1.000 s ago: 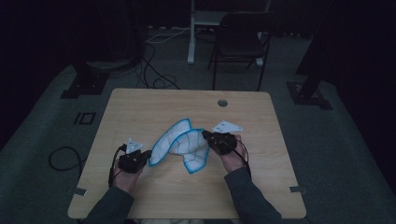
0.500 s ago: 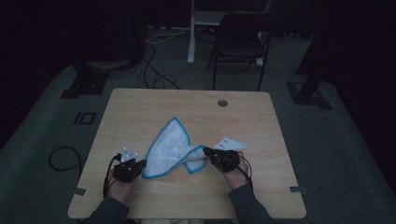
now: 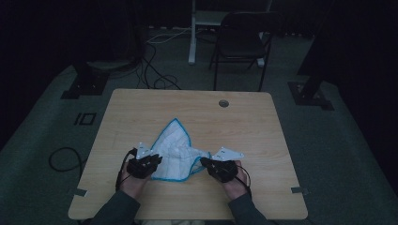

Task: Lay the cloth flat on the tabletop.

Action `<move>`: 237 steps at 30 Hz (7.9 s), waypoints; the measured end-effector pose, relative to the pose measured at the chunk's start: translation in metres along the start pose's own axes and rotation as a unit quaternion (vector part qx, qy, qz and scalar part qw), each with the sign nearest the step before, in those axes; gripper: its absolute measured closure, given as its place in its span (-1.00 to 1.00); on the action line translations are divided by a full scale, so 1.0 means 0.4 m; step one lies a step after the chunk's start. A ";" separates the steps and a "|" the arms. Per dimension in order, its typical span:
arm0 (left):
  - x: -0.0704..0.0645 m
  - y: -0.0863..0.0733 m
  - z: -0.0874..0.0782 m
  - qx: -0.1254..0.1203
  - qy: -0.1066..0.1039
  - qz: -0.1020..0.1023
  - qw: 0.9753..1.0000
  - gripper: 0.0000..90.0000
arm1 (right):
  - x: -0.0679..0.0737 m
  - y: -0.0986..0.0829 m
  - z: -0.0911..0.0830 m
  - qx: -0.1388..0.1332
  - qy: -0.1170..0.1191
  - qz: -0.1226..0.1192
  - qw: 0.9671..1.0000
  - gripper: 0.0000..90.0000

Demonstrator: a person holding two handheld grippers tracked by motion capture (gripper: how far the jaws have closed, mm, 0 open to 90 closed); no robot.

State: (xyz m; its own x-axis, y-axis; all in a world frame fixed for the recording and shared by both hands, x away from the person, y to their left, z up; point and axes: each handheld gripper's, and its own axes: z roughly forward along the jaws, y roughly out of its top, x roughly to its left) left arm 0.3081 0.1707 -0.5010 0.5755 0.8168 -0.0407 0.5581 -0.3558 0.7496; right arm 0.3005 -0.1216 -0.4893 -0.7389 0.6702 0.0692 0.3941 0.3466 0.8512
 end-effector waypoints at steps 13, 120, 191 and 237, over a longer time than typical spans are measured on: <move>-0.096 -0.046 0.087 0.044 -0.044 0.036 0.997 0.72 | -0.029 0.035 0.016 -0.012 -0.012 -0.005 1.000 0.74; -0.094 -0.058 0.071 0.045 -0.012 0.071 0.996 0.84 | -0.187 -0.001 0.195 0.131 -0.101 -0.001 0.986 0.92; -0.010 -0.029 0.060 0.028 0.043 0.041 0.998 0.81 | -0.091 0.152 0.188 0.055 0.004 -0.014 0.998 0.98; -0.004 -0.063 0.068 0.030 0.047 0.029 0.998 0.80 | -0.095 -0.033 0.041 0.100 -0.048 0.043 0.993 0.96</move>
State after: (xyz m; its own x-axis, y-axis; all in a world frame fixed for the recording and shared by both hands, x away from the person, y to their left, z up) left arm 0.3092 0.1659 -0.5378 0.5508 0.8321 0.0648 0.5622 -0.4273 0.7081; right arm 0.3322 -0.1408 -0.5116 -0.6457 0.7595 0.0794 0.5618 0.4020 0.7230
